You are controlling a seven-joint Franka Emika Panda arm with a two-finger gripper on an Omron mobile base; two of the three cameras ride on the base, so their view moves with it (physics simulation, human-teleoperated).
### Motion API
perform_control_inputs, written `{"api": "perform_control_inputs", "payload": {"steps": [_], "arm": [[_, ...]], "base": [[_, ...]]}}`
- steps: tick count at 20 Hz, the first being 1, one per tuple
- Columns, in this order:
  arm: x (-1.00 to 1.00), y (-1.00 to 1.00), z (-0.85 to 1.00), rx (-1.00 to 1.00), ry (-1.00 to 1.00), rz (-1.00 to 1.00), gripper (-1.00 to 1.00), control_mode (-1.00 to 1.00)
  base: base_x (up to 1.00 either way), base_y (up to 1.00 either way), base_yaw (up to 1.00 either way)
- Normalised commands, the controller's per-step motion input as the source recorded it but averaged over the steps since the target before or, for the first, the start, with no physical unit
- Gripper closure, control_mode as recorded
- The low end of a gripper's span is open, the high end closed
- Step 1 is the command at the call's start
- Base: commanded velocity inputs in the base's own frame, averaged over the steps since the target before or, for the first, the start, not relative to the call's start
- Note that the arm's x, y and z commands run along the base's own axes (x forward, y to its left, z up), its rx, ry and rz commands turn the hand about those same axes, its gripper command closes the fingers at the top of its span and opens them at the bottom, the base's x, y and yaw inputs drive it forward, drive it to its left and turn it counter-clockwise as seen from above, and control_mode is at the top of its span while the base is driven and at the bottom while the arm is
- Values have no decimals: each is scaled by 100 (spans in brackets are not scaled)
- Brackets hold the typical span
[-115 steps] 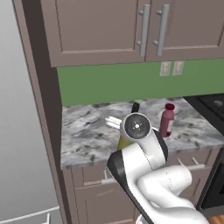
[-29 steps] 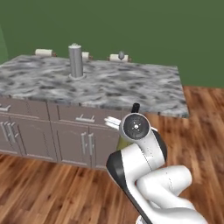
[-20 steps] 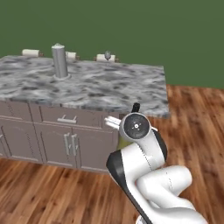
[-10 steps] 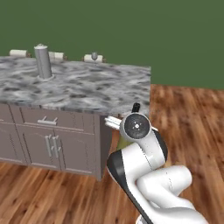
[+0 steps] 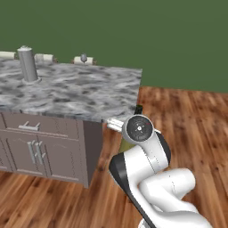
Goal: There is a wine glass and glass cup on the dining counter. Place the wine bottle next to the wine glass and the juice bottle next to the glass cup.
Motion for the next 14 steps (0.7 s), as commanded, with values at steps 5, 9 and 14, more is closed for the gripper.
{"api": "perform_control_inputs", "payload": {"steps": [5,9,14], "arm": [[0,0,0,0,0,0,100,100],[0,0,0,0,0,0,100,100],[0,0,0,0,0,0,100,100]], "base": [[27,-61,0],[29,-59,0],[31,-58,0]]}}
